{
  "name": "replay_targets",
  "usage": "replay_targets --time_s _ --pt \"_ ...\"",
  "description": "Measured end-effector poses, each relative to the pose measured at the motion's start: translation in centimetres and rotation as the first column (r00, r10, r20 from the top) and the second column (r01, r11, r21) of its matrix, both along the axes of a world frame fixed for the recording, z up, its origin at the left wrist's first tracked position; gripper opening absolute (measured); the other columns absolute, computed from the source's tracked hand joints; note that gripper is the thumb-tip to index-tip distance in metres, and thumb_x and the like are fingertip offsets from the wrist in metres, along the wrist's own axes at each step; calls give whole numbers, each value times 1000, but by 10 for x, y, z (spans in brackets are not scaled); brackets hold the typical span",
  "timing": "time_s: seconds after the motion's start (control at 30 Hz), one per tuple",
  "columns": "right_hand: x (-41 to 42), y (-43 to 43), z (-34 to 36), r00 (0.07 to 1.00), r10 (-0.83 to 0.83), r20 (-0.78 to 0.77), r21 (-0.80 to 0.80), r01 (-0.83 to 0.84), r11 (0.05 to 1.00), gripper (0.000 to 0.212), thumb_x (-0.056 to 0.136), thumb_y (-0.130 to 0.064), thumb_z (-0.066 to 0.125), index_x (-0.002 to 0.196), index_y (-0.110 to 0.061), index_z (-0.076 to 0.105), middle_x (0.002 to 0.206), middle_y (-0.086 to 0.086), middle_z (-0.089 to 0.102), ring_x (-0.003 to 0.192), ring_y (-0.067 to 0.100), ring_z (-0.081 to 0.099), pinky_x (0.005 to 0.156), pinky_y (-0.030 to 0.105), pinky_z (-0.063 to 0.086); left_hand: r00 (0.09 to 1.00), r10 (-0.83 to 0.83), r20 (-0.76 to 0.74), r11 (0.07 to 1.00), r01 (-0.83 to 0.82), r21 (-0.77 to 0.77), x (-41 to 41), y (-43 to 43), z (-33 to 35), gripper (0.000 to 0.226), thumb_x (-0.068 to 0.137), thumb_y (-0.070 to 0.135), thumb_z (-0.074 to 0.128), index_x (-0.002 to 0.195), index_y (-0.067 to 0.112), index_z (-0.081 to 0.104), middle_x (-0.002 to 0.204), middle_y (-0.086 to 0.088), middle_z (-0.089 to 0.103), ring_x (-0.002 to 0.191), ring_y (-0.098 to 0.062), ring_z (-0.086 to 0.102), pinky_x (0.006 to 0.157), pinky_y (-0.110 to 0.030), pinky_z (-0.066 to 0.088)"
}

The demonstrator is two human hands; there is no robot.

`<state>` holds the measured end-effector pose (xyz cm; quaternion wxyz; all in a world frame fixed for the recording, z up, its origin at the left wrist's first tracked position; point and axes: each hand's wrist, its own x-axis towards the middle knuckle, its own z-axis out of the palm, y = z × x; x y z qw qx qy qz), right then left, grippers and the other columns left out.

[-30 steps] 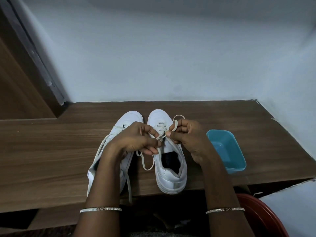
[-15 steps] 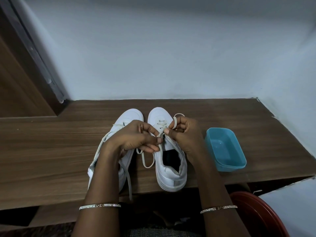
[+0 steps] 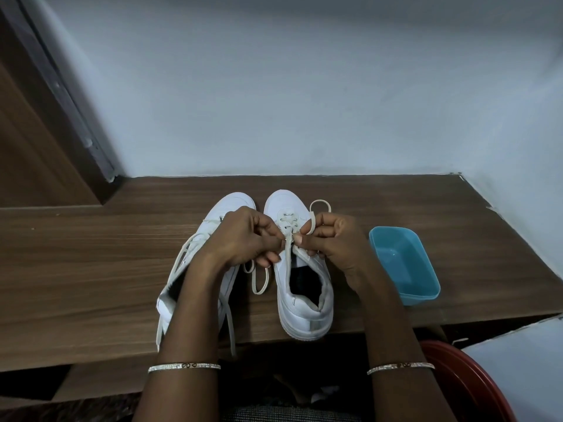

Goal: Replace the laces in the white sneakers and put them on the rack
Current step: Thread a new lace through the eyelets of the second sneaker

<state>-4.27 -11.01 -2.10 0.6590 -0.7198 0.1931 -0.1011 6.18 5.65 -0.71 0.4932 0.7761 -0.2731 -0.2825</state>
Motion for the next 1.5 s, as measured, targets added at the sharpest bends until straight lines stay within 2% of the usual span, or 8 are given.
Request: replay_targets --time_s 0.23,0.4,0.53,0.67,0.83,1.2,1.37,1.5 --pt "2 1 1 998 -69 -14 68 70 995 12 80 -13 81 86 -6 73 74 11 72 53 10 53 52 20 43 986 120 115 989 -109 -102 4 4 4 26 86 19 53 60 18 59 76 -14 70 67 -35 64 60 -34 49" --pt "2 1 3 994 -103 -22 39 104 994 19 79 -23 83 84 -8 73 76 11 71 58 11 57 54 23 46 921 185 -344 790 -348 -505 8 2 14 30 98 6 32 72 12 45 100 -17 74 98 -28 70 88 -42 52" --pt "3 2 3 996 -58 -65 -55 55 997 26 69 -28 90 81 -16 71 76 0 68 67 11 60 60 25 49 759 144 -635 530 -601 -598 12 14 23 29 96 15 37 67 18 39 53 2 43 44 -13 41 56 -30 47" --pt "2 0 5 997 -25 -69 -57 21 998 23 73 -19 87 86 -14 70 80 3 68 64 10 60 62 28 51 843 501 -195 698 -527 -484 14 30 26 30 94 17 52 65 20 44 51 9 36 43 -9 27 43 -21 25" --pt "3 1 5 998 -39 -46 -77 35 996 15 79 -6 80 89 -9 69 82 9 67 63 9 59 58 24 50 878 173 447 981 -192 -4 15 38 20 26 77 59 73 91 38 73 68 7 63 63 -10 60 66 -31 50" --pt "-4 -2 4 995 -102 -7 -20 102 995 16 80 7 71 85 -7 67 83 16 66 62 14 61 62 24 54 815 -145 561 980 41 194 1 4 2 6 75 32 83 77 31 78 84 8 58 80 -5 56 71 -30 46" --pt "-7 -7 0 999 45 -29 -60 -47 997 26 70 -3 86 85 -15 67 84 7 67 78 16 61 77 34 57 971 32 239 983 13 -184 4 14 8 15 90 16 61 75 16 65 95 9 71 93 1 64 81 -27 46" --pt "-6 -8 -2 999 38 -19 -54 -39 998 26 69 -3 87 81 -16 67 82 9 67 79 20 60 77 36 56 939 93 -331 728 -291 -621 5 16 22 27 91 6 36 67 13 45 77 -2 69 91 -22 67 77 -25 52"
